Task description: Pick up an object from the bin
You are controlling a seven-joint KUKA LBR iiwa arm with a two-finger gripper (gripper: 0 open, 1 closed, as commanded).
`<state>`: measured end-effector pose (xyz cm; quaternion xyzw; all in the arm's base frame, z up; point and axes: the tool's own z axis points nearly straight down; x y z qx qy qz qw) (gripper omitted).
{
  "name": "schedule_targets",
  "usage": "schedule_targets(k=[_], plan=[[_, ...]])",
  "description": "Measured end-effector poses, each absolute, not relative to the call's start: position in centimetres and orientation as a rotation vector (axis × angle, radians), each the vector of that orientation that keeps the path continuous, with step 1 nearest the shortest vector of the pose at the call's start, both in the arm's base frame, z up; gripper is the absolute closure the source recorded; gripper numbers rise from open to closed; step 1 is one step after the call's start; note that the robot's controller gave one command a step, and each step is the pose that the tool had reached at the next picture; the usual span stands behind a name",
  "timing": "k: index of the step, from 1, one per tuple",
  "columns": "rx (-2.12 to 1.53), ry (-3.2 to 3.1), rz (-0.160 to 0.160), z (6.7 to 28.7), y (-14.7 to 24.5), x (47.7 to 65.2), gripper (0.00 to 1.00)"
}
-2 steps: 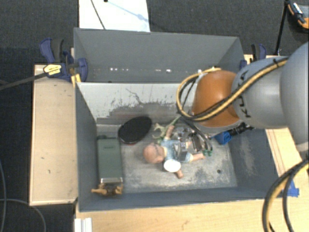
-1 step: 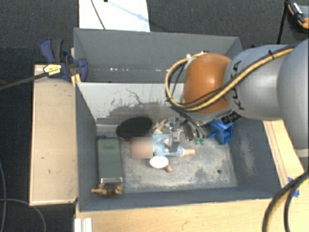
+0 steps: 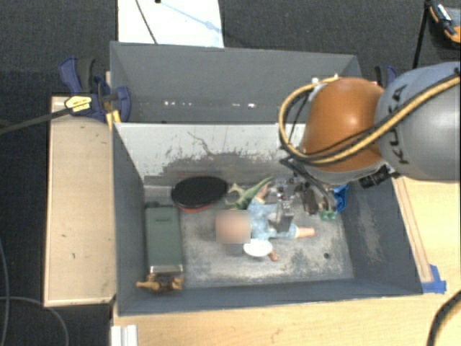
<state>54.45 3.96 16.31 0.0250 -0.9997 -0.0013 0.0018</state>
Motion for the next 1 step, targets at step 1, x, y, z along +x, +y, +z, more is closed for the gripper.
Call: schedule_targets(k=[1], plan=[[0.076,-3.138,0.003,22.26,2.61,54.58,1.0]])
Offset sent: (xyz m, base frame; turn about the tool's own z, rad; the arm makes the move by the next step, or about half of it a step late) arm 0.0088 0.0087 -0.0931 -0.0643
